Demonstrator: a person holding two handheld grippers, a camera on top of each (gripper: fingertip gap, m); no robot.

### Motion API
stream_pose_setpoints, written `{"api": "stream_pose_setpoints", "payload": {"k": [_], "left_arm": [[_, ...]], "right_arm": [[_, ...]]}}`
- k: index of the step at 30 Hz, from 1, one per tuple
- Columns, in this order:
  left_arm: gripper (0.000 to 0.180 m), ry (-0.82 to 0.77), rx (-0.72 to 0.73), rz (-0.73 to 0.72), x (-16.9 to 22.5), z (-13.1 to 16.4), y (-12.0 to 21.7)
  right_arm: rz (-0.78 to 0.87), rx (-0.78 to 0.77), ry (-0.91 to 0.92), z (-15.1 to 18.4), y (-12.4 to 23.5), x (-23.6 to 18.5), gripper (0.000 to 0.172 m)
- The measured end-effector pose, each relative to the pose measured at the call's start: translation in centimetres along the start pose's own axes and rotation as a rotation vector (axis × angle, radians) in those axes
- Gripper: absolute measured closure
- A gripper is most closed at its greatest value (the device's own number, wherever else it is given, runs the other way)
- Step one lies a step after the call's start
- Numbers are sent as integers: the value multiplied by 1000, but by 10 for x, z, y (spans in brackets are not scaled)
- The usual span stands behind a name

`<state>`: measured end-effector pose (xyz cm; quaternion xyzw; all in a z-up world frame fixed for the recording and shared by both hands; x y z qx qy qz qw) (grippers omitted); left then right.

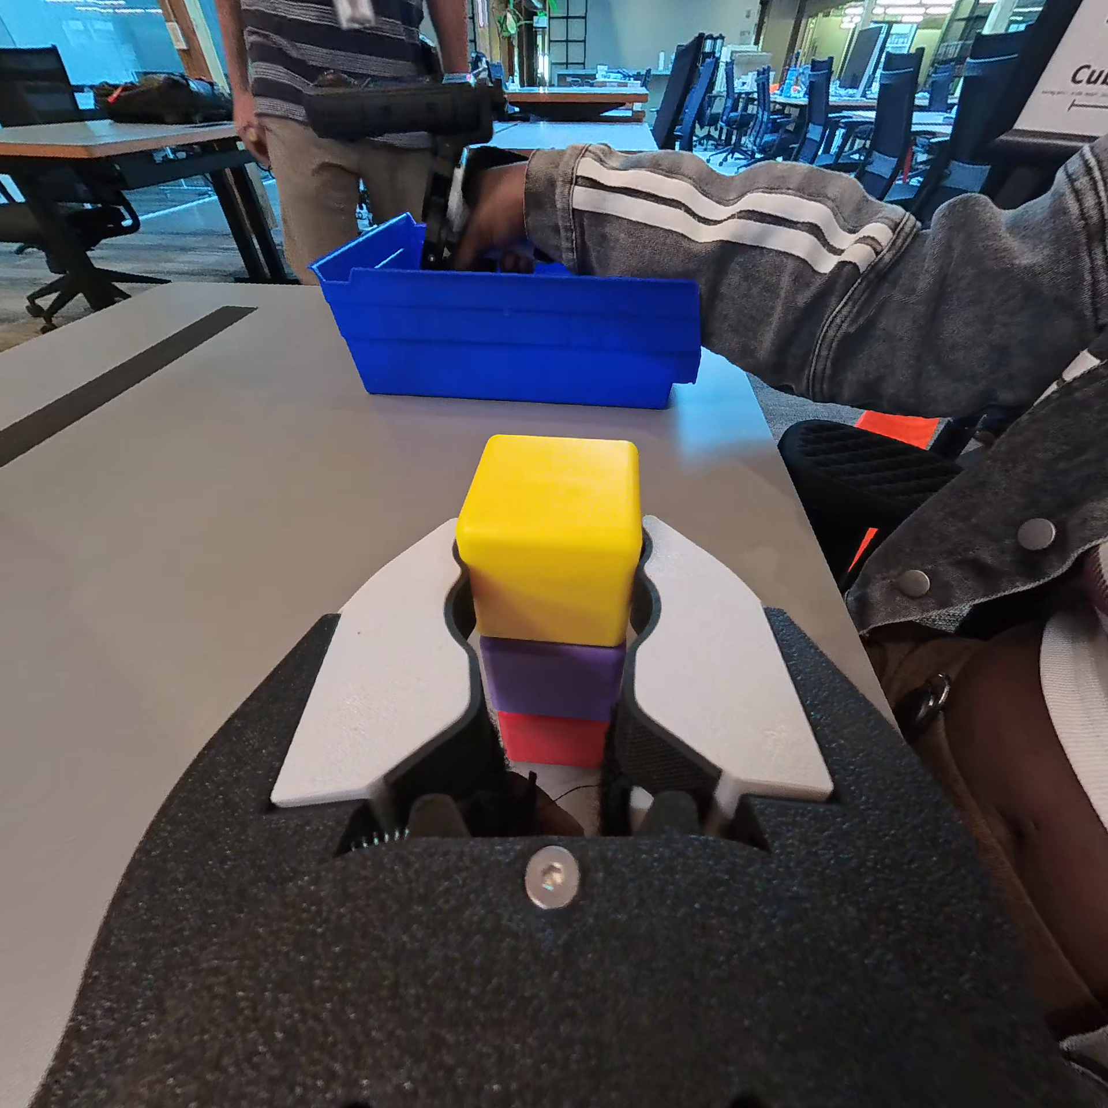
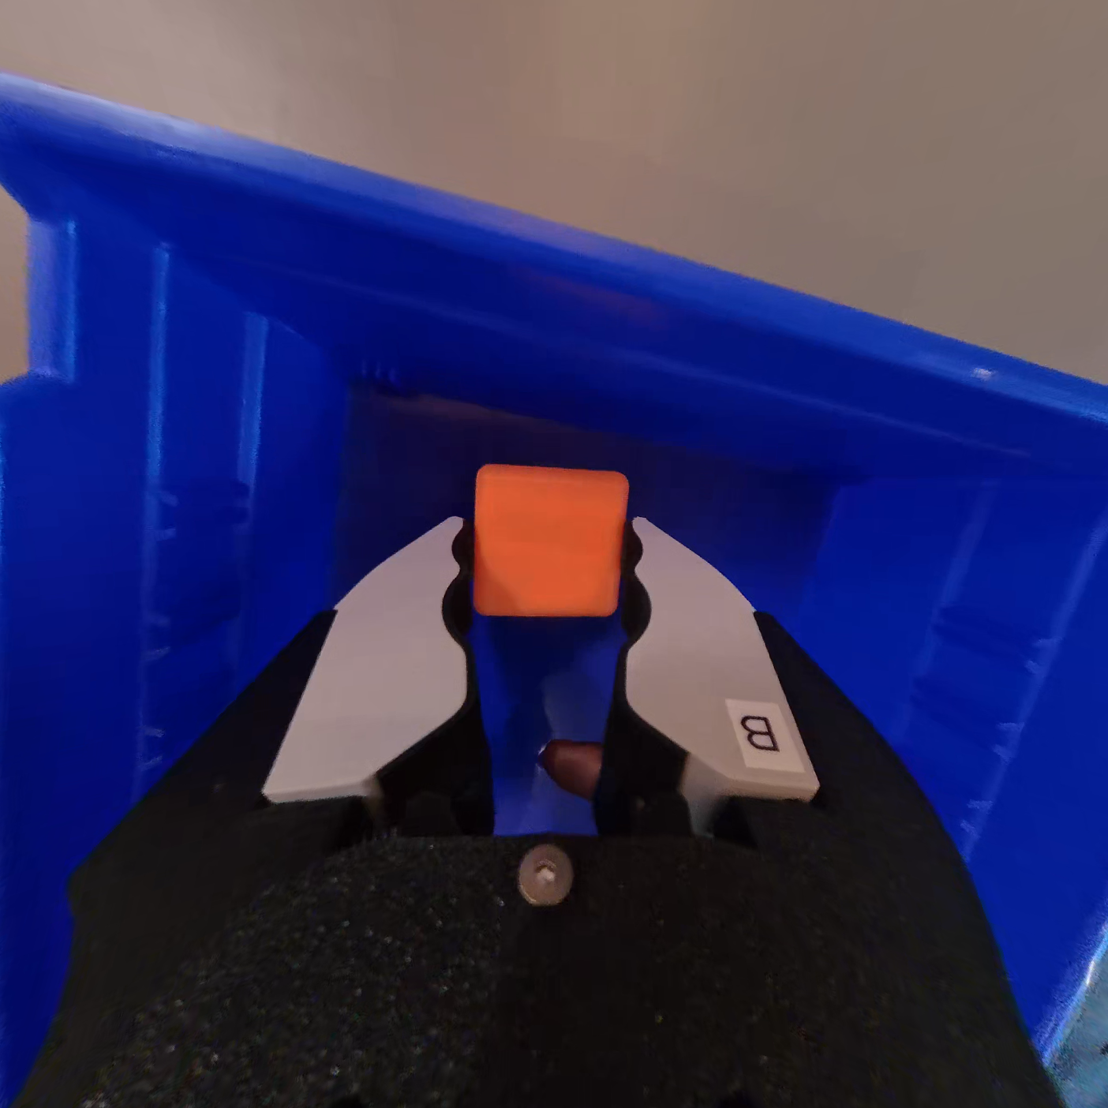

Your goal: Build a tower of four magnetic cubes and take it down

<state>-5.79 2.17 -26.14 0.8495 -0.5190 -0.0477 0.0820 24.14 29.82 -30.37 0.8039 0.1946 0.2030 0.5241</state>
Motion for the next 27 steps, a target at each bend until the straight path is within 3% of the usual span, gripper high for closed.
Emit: {"api": "stream_pose_setpoints", "payload": {"k": [4, 8, 11, 14, 17, 20, 23, 27], "left_arm": [[129, -6, -23, 9, 1, 3, 0], [104, -2, 2, 0, 0, 0, 5], [100, 6, -42, -29, -5, 7, 11], [97, -7, -134, -34, -5, 22, 9], [98, -23, -179, -24, -3, 31, 2], [103, -28, -202, -28, -2, 36, -3], [108, -17, -187, -16, 0, 36, -5], [113, -2, -172, -13, 0, 35, -6]], "right_arm": [[-5, 43, -21, -4, 11, -1, 110], [34, 250, -4, -21, 62, -11, 94], [-99, 497, 166, -39, 119, -61, 94], [-399, 633, 473, -38, 165, -148, 96], [-655, 606, 787, -16, 188, -228, 96], [-785, 504, 1056, 12, 188, -287, 96], [-765, 379, 1207, 28, 172, -319, 99], [-718, 288, 1275, 32, 156, -337, 107]]}}
Point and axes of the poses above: each gripper's, where its closed fingertips meet, y back along the fingers, z out of its underside, x = y × z across the jaws, the point moved 5 cm from there along y, back along the fingers, and after that the axes turned 1 degree about x, right-handed, at the moved point
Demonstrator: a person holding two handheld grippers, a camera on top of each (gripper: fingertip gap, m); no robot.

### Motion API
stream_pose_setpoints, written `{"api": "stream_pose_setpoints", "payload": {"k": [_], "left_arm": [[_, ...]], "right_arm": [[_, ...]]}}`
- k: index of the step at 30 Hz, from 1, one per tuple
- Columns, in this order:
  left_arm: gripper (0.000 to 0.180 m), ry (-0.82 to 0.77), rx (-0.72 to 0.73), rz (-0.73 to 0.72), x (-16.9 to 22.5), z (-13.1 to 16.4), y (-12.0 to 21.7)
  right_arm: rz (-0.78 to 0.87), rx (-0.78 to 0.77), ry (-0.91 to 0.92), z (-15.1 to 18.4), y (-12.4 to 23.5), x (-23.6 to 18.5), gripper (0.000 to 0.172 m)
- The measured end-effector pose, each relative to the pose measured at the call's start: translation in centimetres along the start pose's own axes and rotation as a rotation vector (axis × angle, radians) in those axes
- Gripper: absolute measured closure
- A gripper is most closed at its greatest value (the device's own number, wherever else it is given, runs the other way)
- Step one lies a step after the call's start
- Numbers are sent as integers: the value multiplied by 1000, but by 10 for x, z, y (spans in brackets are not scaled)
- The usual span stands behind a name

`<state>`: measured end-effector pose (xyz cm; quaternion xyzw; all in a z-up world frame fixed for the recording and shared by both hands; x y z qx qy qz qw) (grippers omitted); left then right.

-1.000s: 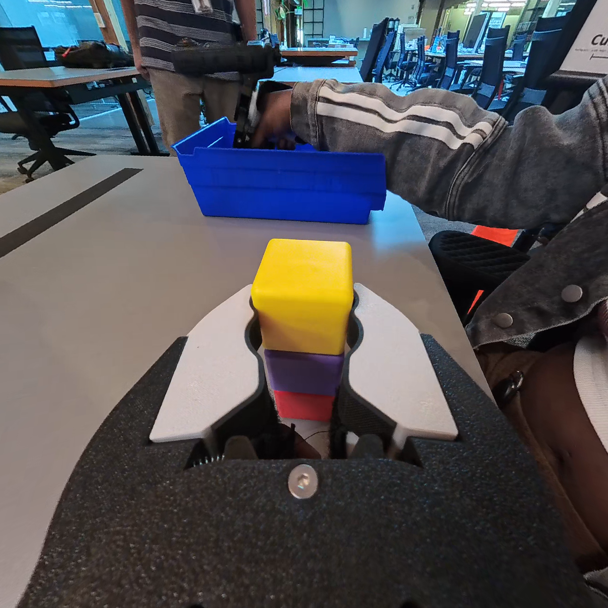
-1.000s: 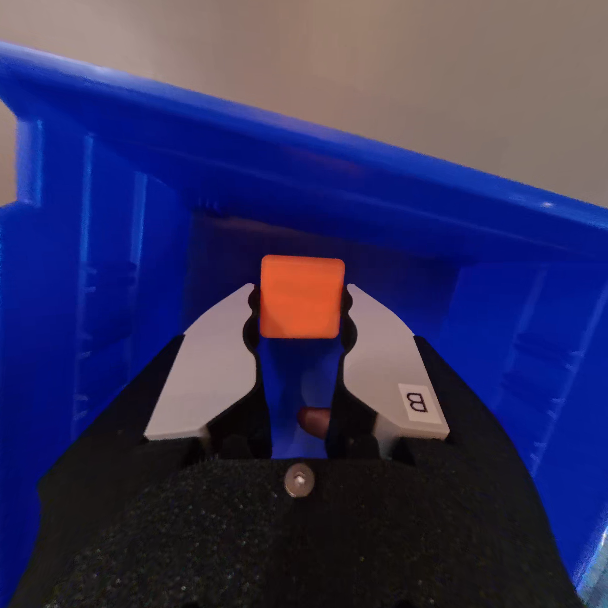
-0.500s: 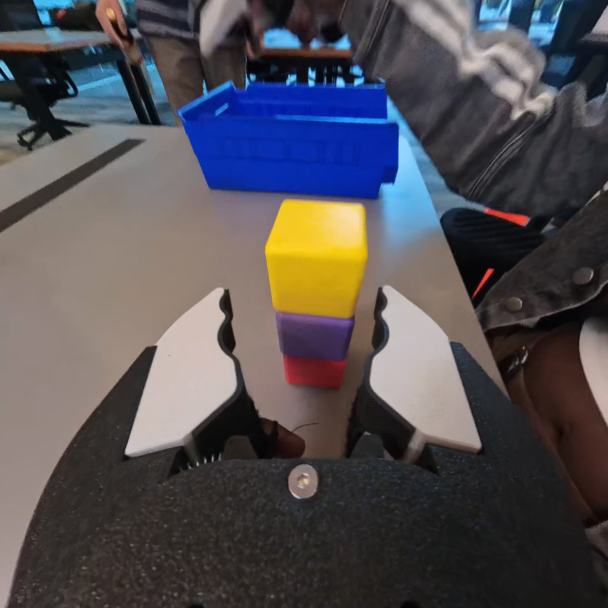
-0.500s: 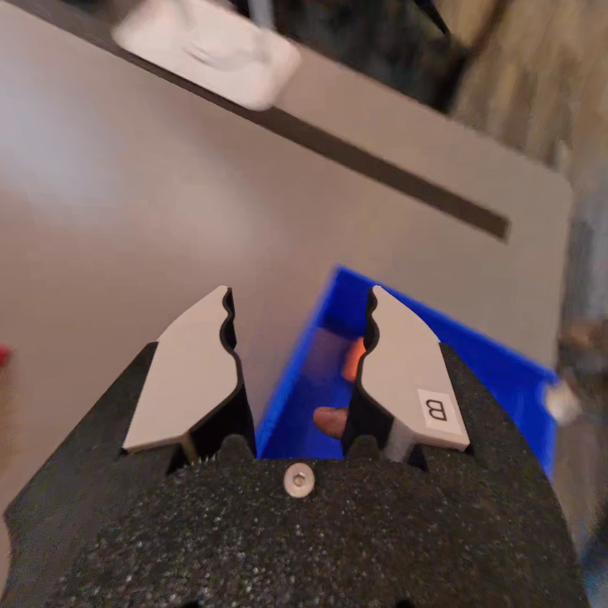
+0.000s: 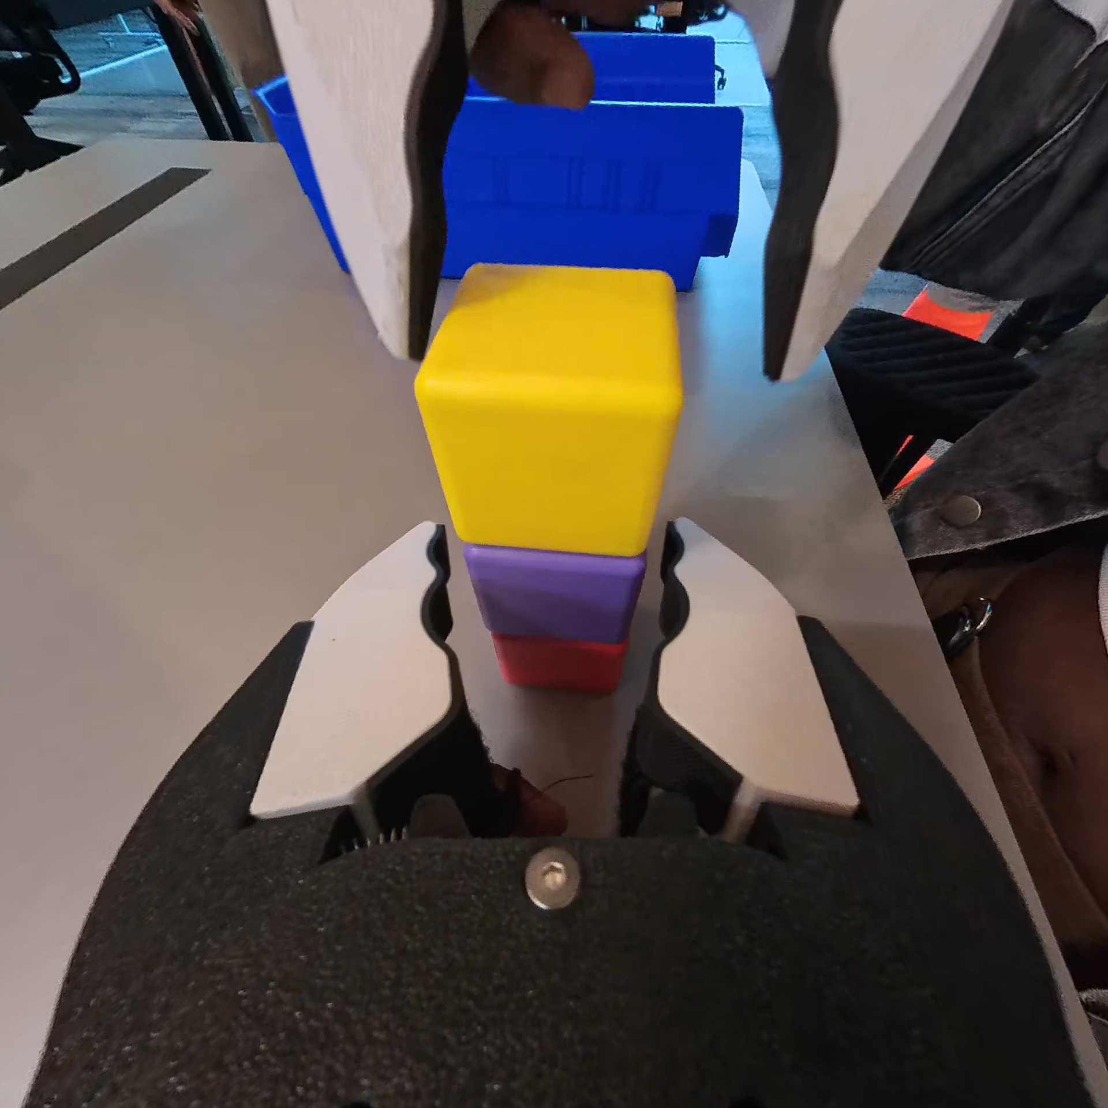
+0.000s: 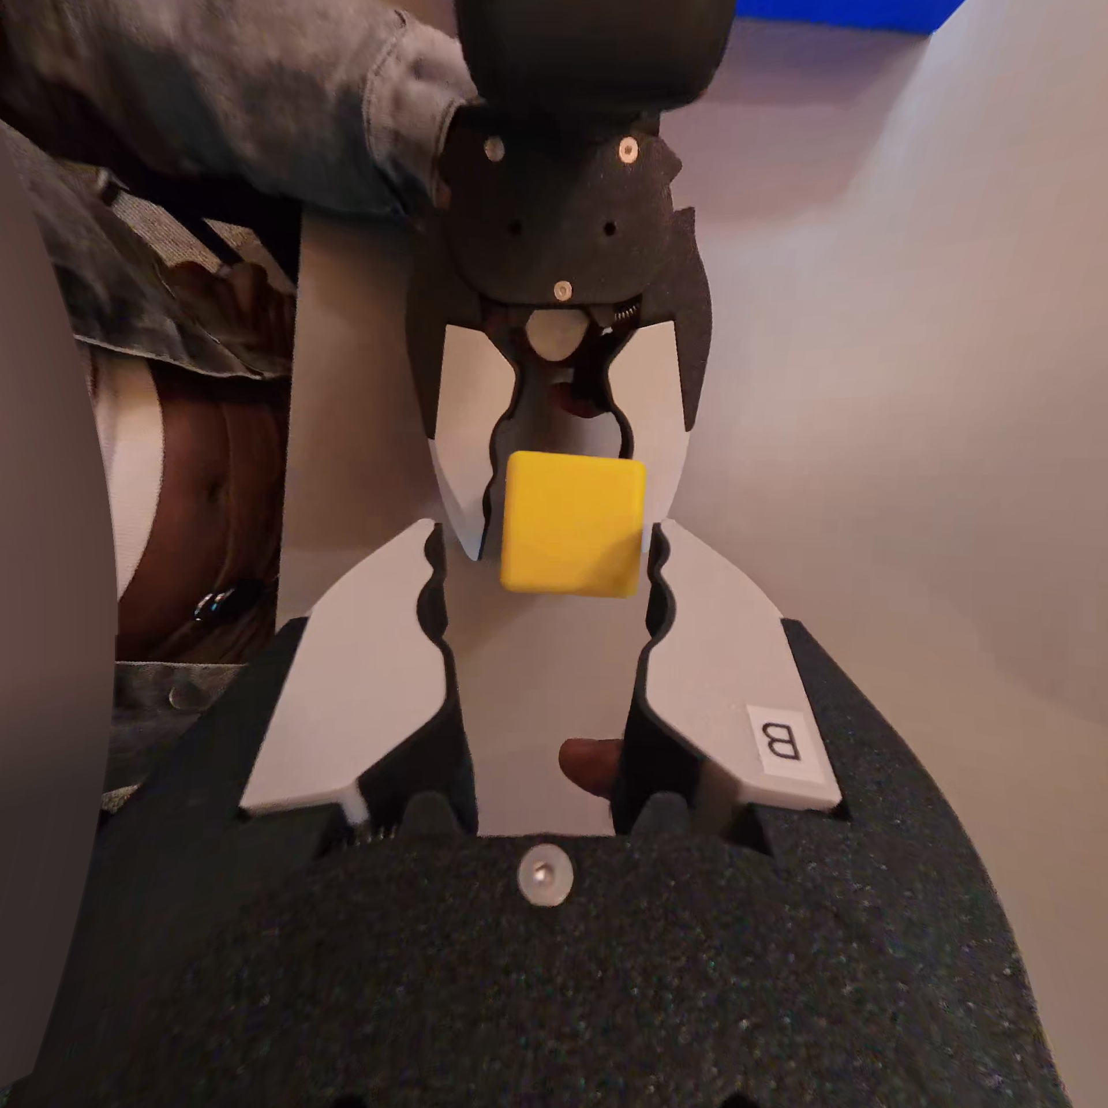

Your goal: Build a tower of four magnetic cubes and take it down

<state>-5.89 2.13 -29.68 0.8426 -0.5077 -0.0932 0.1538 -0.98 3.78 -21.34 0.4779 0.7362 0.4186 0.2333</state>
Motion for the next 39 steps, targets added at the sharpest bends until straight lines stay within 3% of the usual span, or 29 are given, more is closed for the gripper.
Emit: {"api": "stream_pose_setpoints", "payload": {"k": [4, 5, 12, 16, 18, 22, 27, 33, 39], "left_arm": [[130, -1, 8, 11, 1, 0, 1], [130, 1, 6, 12, 1, 0, 1], [131, 2, -12, 2, 1, 0, 1], [131, -5, -18, 0, 2, 0, 1], [131, -3, -19, 0, 2, 0, 1], [131, -4, -21, 3, 2, 0, 1], [131, -5, -21, 7, 2, 0, 1], [131, -5, -20, 8, 2, 0, 1], [131, -6, -17, 14, 2, 0, 1]], "right_arm": [[23, -56, 16, -1, -9, 4, 117], [33, -64, 18, -1, -10, 5, 123], [97, -25, 19, 3, -2, 5, 124], [181, 144, -70, 0, 39, 12, 124], [292, 147, -131, 11, 68, 20, 124], [600, 22, -379, 71, 138, 40, 124], [831, -133, -842, 189, 197, 47, 124], [780, -242, -1262, 312, 185, 42, 125], [750, -300, -1396, 367, 155, 42, 124]]}}
Point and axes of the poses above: each gripper's, where its closed fingertips meet, y back along the fingers, z out of its underside, x = y × z across the jaws, the point moved 5 cm from there along y, back along the fingers, and after that the axes turned 1 degree about x, right-handed, at the moved point
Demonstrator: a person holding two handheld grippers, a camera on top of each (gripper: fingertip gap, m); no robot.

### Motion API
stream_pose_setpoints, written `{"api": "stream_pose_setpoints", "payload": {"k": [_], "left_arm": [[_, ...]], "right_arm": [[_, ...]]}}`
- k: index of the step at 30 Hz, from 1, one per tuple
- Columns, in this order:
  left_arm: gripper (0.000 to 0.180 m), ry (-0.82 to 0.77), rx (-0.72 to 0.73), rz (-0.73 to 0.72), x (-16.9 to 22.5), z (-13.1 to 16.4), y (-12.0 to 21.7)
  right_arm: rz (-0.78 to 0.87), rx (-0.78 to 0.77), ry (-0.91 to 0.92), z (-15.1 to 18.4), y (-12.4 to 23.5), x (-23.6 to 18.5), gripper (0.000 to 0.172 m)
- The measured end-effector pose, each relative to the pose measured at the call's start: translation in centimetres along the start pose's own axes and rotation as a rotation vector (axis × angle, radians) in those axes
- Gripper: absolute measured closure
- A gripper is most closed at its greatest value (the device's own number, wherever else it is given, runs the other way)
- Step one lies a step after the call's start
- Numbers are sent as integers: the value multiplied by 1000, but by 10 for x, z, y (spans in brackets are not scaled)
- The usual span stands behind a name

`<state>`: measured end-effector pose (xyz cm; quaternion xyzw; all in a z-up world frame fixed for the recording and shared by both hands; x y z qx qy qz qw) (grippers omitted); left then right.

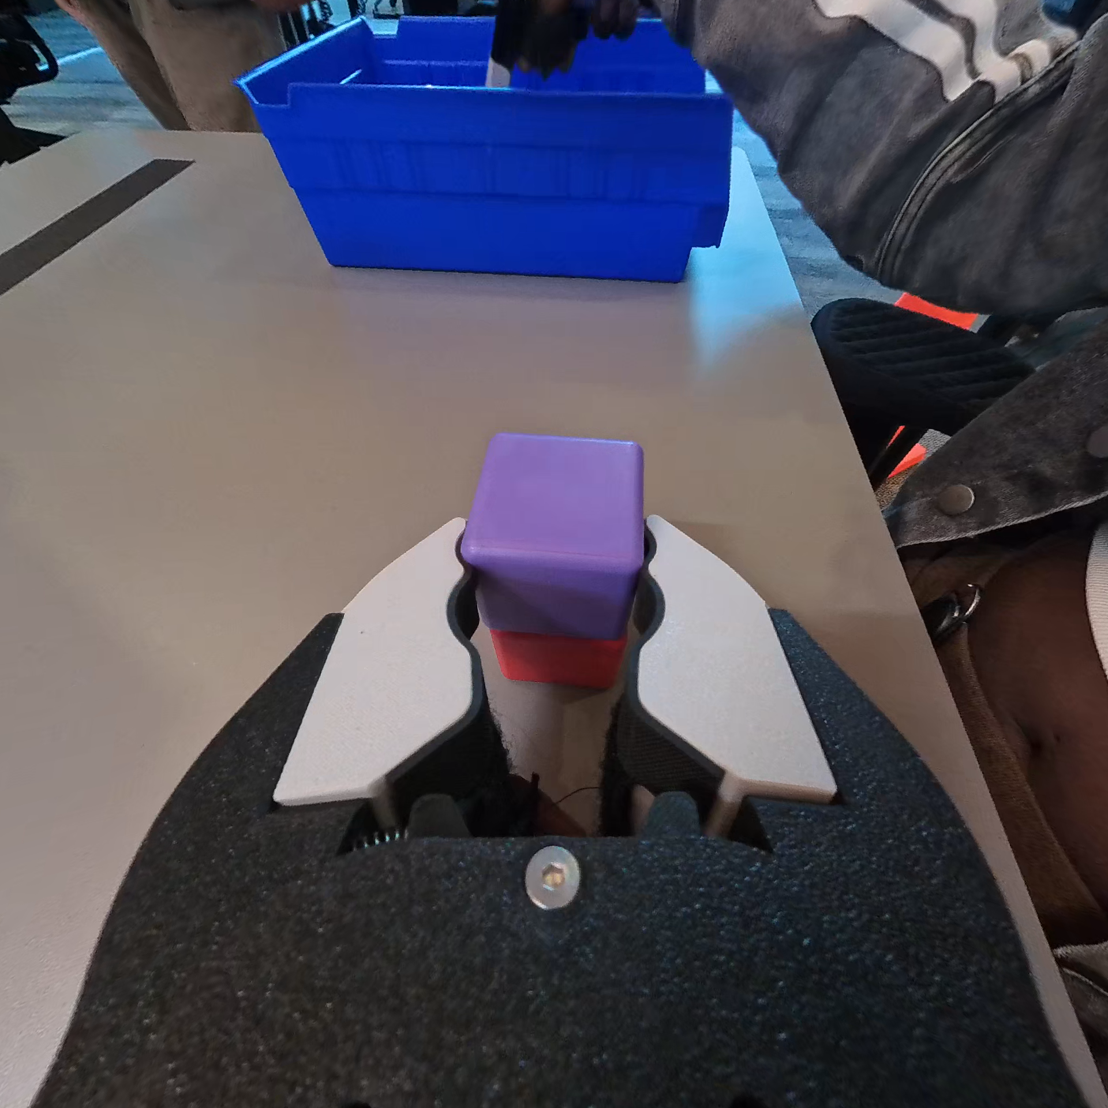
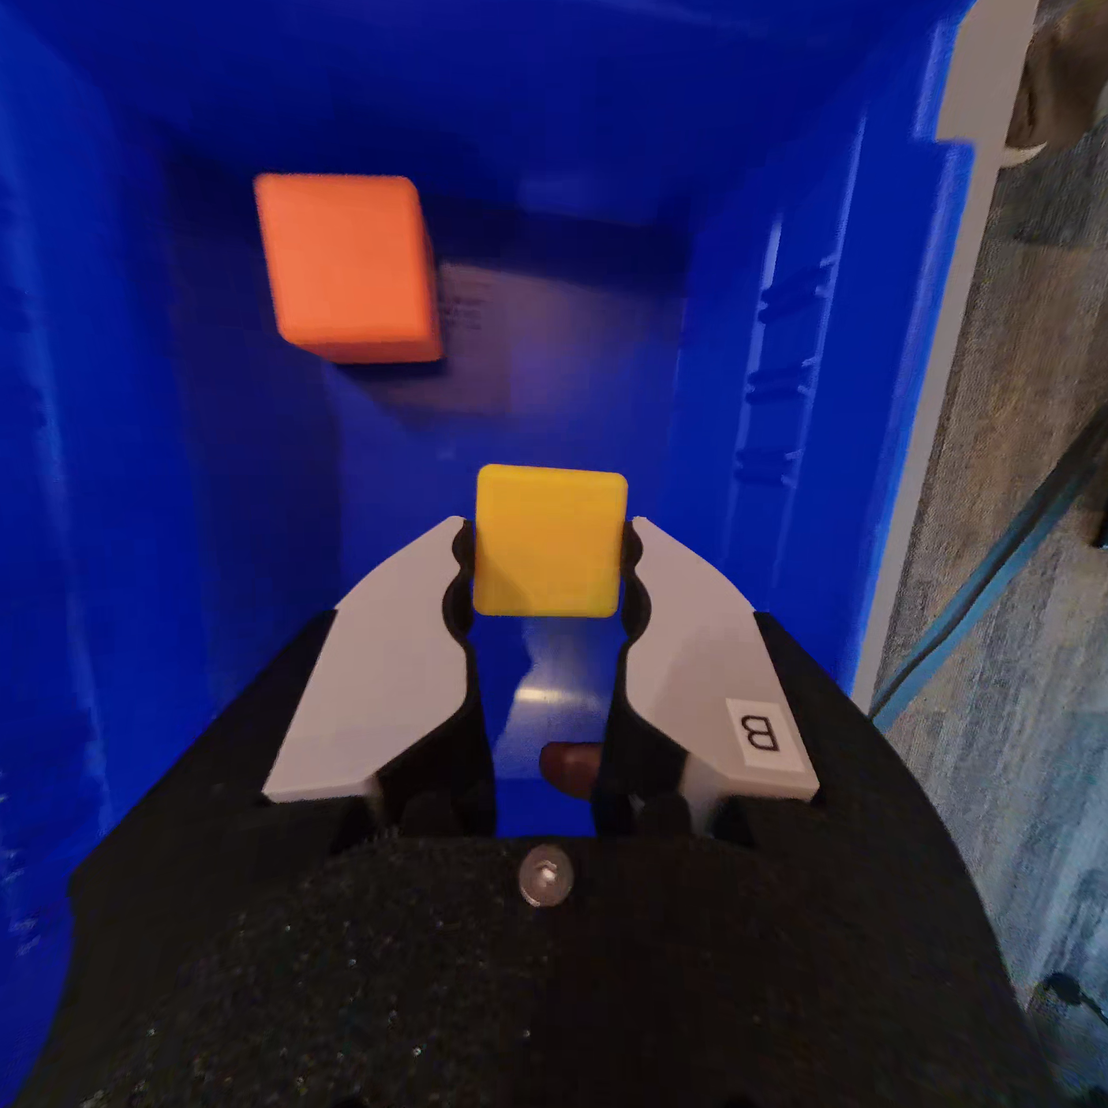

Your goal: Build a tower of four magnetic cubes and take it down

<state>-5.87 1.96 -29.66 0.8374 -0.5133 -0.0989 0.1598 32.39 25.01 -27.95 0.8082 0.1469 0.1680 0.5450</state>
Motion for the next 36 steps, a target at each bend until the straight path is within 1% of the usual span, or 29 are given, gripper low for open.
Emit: {"api": "stream_pose_setpoints", "payload": {"k": [6, 13, 14, 17, 21, 25, 27, 29, 30, 32, 34, 36], "left_arm": [[131, 0, 0, 0, 0, 0, 0], [131, 2, 2, 1, 0, 0, 0], [131, 3, 3, 0, 0, 0, 0], [131, 4, 2, -1, -1, 0, 0], [131, 3, 2, -1, -1, 0, 0], [131, 3, 2, 0, -1, 0, 0], [130, -1, 2, 3, 0, 0, 0], [130, -6, -3, 13, 0, -1, 0], [127, -10, -4, 13, 1, -1, 1], [112, -12, 2, 10, 1, -2, 3], [100, -9, -14, 3, -1, 0, 4], [94, -19, -53, 3, -1, 6, 4]], "right_arm": [[8, -34, -5, 6, -18, 4, 124], [10, -58, 17, 9, -21, 1, 124], [-3, -53, 17, 8, -20, 0, 120], [-8, 4, 29, 1, -6, -7, 112], [23, 160, 116, -19, 37, -30, 106], [49, 321, 244, -40, 94, -72, 102], [18, 422, 340, -49, 122, -104, 103], [-72, 516, 487, -54, 145, -148, 104], [-137, 556, 575, -54, 155, -173, 104], [-292, 601, 752, -47, 167, -224, 105], [-439, 587, 920, -35, 170, -270, 106], [-532, 535, 1076, -20, 164, -308, 102]]}}
Point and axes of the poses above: each gripper's, where its closed fingertips meet, y back along the fingers, z out of its underside, x = y × z across the jaws, the point moved 5 cm from there along y, back along the fingers, and after that the axes turned 1 degree about x, right-handed, at the moved point
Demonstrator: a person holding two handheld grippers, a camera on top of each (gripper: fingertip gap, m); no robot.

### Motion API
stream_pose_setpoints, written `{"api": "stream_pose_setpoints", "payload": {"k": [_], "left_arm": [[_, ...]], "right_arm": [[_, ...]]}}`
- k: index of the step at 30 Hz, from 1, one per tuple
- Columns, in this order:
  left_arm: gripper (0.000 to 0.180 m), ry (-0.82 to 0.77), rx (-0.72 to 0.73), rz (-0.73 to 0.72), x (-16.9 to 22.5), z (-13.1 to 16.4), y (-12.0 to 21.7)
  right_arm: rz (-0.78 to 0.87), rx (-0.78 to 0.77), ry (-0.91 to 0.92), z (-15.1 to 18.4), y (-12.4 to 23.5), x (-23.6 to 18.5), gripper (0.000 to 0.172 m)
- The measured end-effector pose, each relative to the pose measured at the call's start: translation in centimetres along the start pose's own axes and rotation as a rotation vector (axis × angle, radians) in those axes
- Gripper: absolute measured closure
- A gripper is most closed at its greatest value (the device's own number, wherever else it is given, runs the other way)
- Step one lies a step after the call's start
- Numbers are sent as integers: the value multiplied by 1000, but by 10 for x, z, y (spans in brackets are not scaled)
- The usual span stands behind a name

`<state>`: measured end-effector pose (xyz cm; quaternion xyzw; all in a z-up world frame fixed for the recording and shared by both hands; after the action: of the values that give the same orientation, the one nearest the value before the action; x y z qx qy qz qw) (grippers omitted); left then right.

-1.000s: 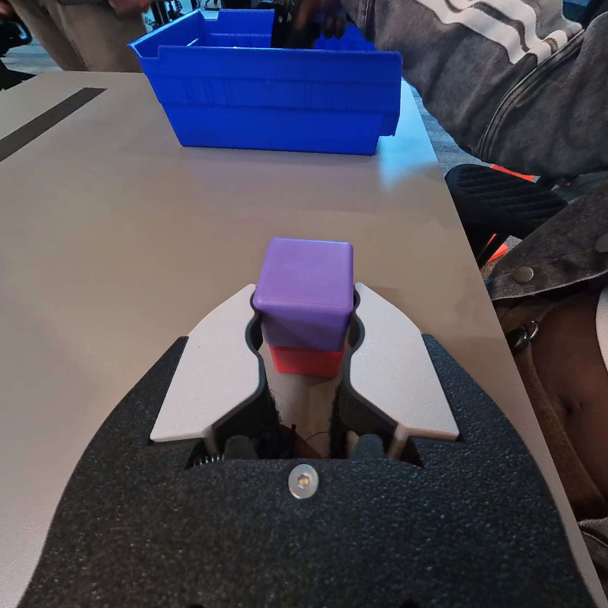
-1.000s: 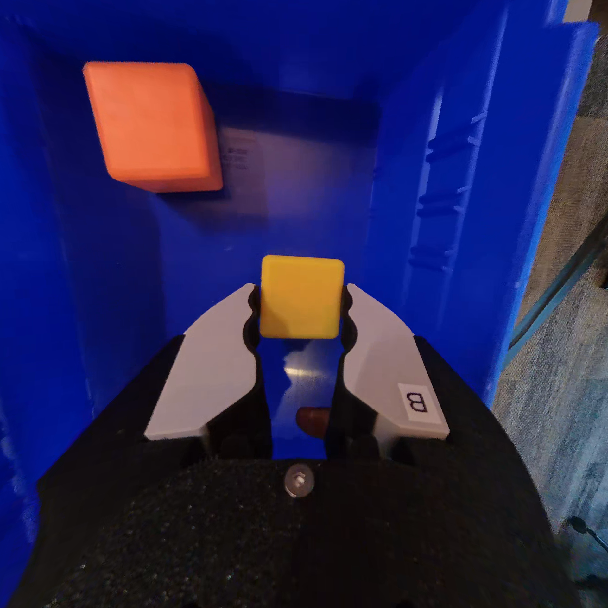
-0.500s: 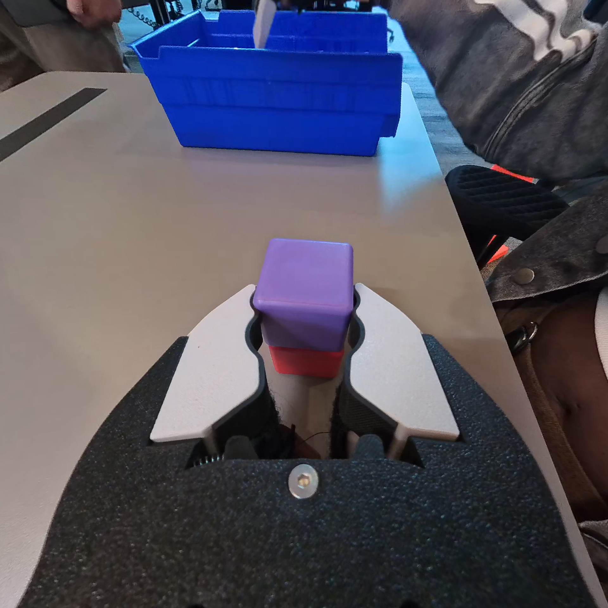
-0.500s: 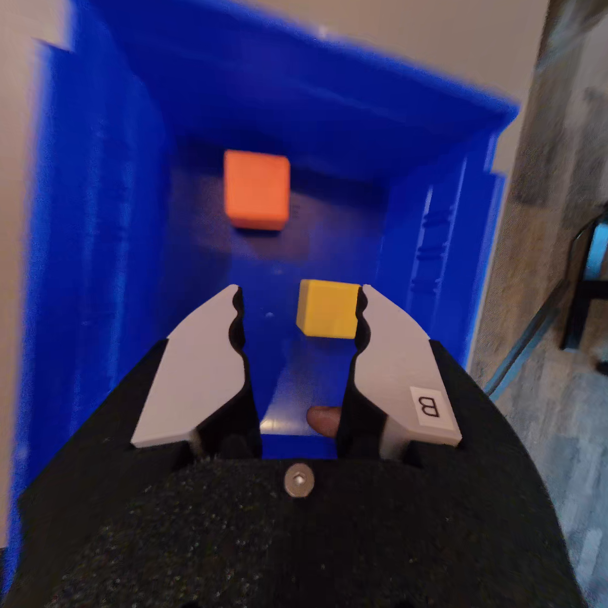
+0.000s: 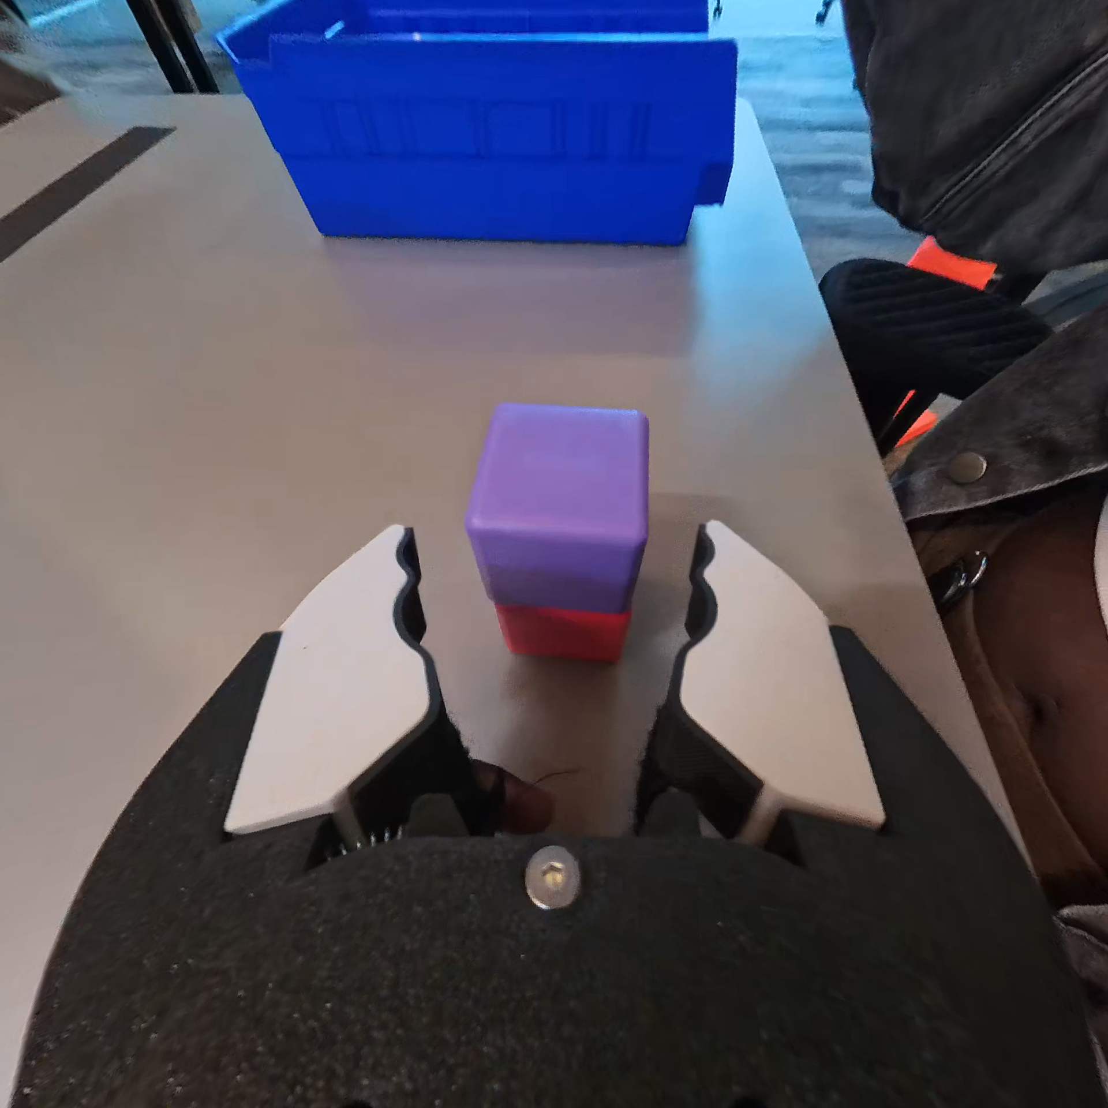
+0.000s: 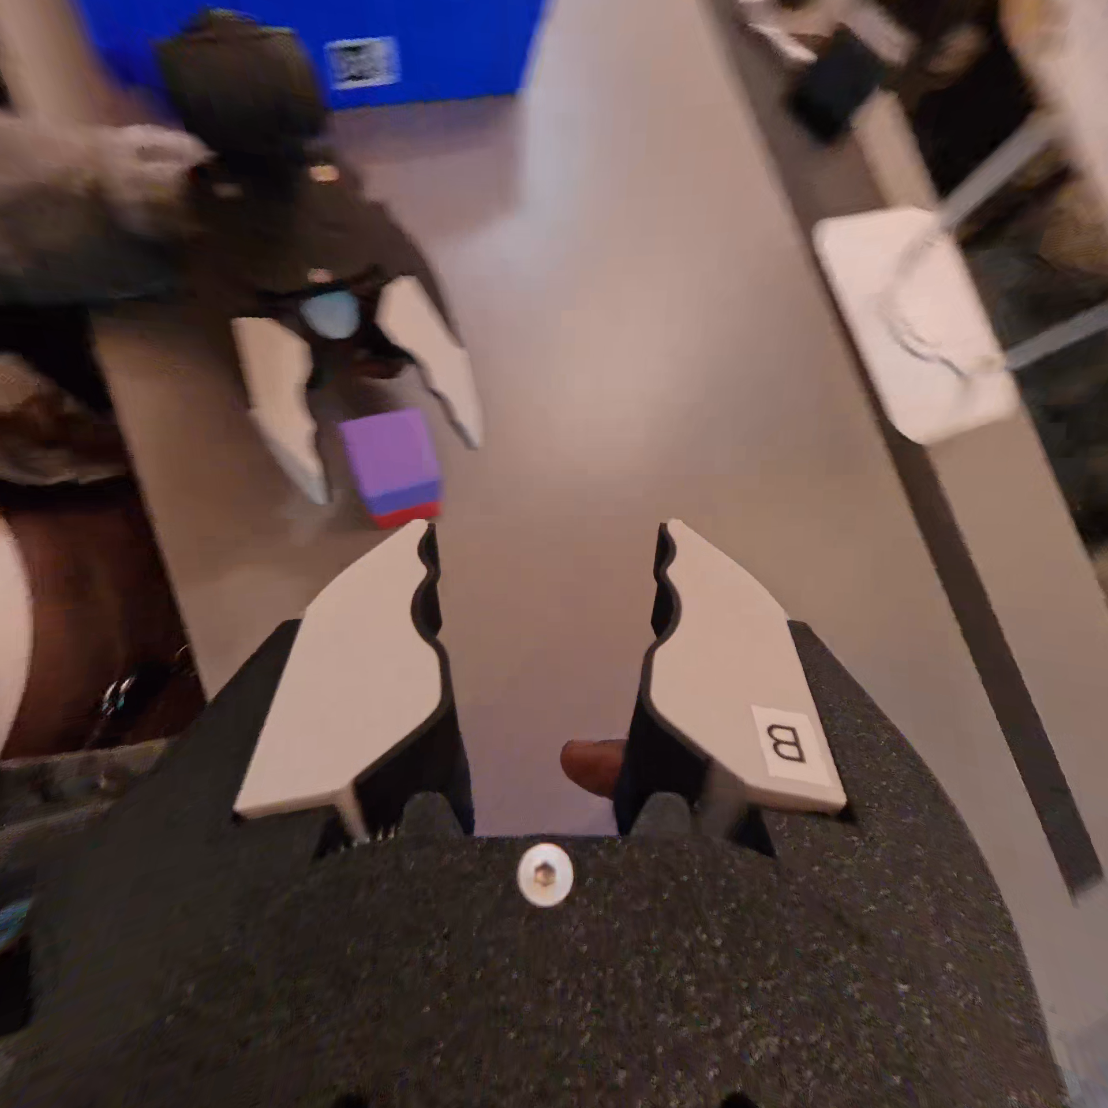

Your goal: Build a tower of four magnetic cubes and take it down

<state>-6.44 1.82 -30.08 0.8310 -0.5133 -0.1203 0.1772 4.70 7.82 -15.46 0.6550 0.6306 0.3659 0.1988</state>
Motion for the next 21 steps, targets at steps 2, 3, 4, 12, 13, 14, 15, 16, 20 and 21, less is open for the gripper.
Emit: {"api": "stream_pose_setpoints", "payload": {"k": [2, 3, 4, 12, 13, 14, 15, 16, 20, 21], "left_arm": [[91, -7, -30, 7, 1, 5, -2], [90, -9, -45, 9, 1, 7, -3], [89, -9, -59, 11, 1, 9, -4], [90, 8, -101, 45, 2, 15, -4], [90, 13, -105, 45, 2, 15, -4], [91, 16, -109, 47, 2, 16, -4], [92, 18, -113, 51, 2, 16, -4], [93, 18, -120, 50, 2, 17, -5], [97, 9, -177, 45, 2, 21, -10], [98, 4, -196, 42, 2, 23, -12]], "right_arm": [[-92, -49, 70, -4, -25, -19, 100], [-123, -74, 90, -4, -37, -26, 98], [-150, -93, 103, -3, -47, -31, 97], [-249, -153, 142, 13, -105, -49, 89], [-243, -161, 146, 14, -109, -48, 89], [-239, -172, 152, 16, -112, -48, 89], [-240, -179, 161, 17, -114, -49, 90], [-244, -179, 168, 17, -116, -50, 92], [-285, -171, 187, 16, -121, -56, 111], [-286, -165, 191, 15, -121, -57, 123]]}}
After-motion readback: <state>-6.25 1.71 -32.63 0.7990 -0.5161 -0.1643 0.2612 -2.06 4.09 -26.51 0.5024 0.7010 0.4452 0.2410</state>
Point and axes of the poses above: each gripper's, where its closed fingertips meet, y back along the fingers, z out of its underside, x = y × z across the jaws, the point moved 5 cm from there along y, back along the fingers, and after that the axes turned 1 degree about x, right-handed, at the moved point
